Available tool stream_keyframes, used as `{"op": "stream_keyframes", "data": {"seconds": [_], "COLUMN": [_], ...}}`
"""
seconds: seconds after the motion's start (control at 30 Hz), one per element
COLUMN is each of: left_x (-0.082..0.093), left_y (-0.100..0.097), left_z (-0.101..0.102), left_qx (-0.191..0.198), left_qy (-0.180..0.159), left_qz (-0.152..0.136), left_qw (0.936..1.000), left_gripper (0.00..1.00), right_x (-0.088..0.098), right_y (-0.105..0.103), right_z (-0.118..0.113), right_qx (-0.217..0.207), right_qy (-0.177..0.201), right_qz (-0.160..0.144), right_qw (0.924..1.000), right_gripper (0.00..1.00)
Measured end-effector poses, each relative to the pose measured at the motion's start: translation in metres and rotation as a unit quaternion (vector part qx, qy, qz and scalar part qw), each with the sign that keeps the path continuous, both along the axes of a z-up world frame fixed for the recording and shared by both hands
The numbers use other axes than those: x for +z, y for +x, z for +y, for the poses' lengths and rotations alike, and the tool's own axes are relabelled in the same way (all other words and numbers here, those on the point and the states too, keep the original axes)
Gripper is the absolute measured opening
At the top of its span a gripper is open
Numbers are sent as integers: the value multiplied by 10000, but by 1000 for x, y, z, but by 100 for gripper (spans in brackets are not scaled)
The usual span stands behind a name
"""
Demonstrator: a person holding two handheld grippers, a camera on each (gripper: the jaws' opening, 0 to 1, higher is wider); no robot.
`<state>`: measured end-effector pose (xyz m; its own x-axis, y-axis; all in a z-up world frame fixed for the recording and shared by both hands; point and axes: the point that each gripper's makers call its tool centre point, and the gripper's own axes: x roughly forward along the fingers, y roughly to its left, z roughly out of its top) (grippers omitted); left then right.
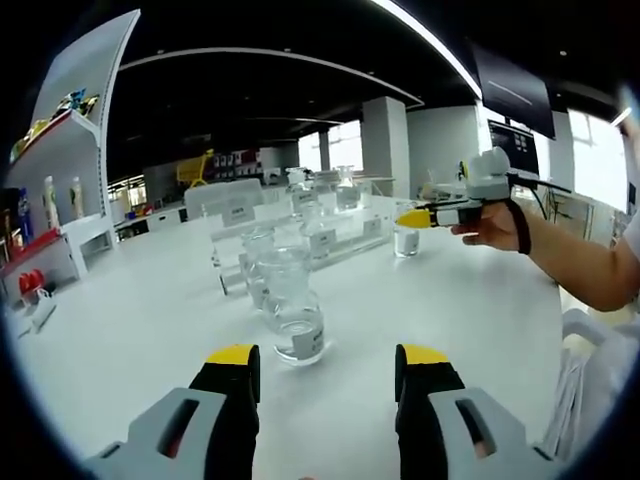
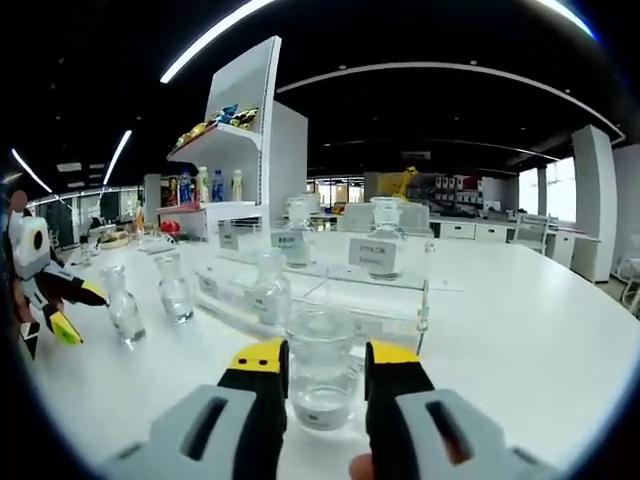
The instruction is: Identify the label on the chemical reagent bottle, grasp the chemical reagent bottle, and place it in the designated position on the reagent rack
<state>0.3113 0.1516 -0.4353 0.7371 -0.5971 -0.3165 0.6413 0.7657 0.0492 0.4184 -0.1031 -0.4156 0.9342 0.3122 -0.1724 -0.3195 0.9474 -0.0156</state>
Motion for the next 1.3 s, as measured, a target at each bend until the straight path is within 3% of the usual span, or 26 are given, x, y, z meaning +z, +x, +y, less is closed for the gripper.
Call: {"op": "stream_keyframes", "data": {"seconds": [0.2,0.4,0.6,0.83,1.3], "left_x": [-1,-1,-5,-5,-5], "left_y": [-1,-1,-2,-3,-3], "left_z": [1,2,-1,-4,0], "left_qx": [4,26,-3,-40,10], "left_qy": [0,-10,2,37,63], "left_qz": [-5,0,33,26,28], "left_qw": [10000,10000,10000,10000,10000], "left_gripper": [54,54,54,54,55], "right_x": [-1,1,1,3,54], "right_y": [2,2,0,-1,22], "right_z": [5,1,4,5,-1], "right_qx": [73,-1,92,207,16], "right_qy": [-279,-117,-279,75,-271], "right_qz": [45,119,69,332,-214], "right_qw": [9996,9999,9995,9992,9994], "right_gripper": [25,21,19,18,19]}}
